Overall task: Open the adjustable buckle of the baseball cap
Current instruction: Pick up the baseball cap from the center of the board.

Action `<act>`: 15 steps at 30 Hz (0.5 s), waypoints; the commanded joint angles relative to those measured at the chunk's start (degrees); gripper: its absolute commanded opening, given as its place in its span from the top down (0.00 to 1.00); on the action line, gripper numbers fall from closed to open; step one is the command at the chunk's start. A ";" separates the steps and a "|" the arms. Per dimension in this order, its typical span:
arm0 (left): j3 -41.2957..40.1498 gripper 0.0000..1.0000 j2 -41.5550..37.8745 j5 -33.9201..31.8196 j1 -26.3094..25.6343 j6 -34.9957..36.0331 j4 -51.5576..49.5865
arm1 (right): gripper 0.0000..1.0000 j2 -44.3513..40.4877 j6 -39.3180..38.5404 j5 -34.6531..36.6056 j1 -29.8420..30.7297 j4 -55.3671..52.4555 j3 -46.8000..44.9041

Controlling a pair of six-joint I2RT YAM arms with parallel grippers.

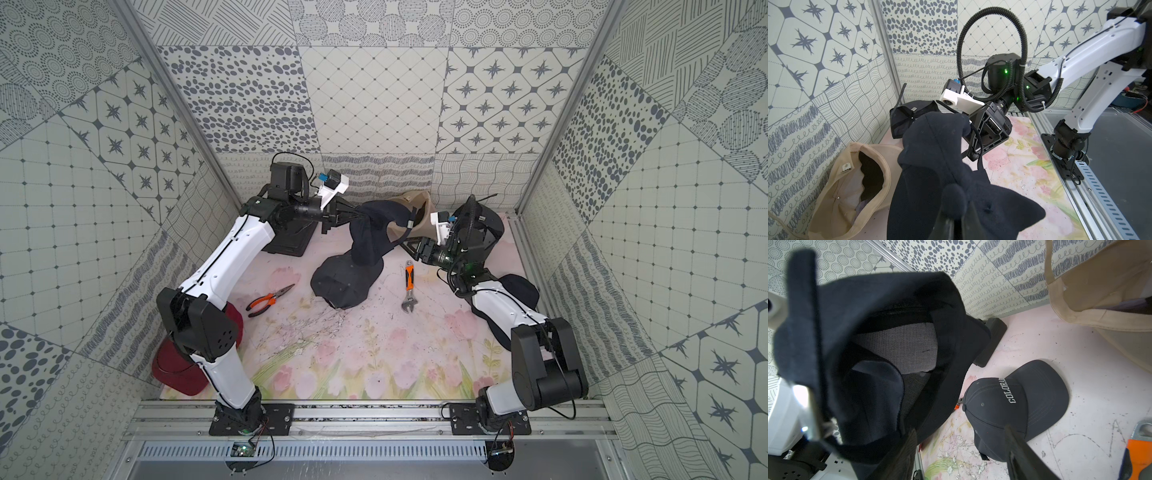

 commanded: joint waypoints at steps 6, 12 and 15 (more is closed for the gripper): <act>5.59 1.00 3.50 7.52 0.75 8.09 -9.68 | 0.39 -9.86 -3.15 -0.63 -0.07 3.11 -4.41; 5.77 1.00 4.09 7.71 0.81 6.96 -8.39 | 0.57 -12.96 -3.46 -5.35 -1.13 3.05 -5.23; 6.08 1.00 4.21 8.07 0.81 6.46 -7.93 | 0.50 -11.74 -2.93 -9.02 -1.13 3.88 -3.89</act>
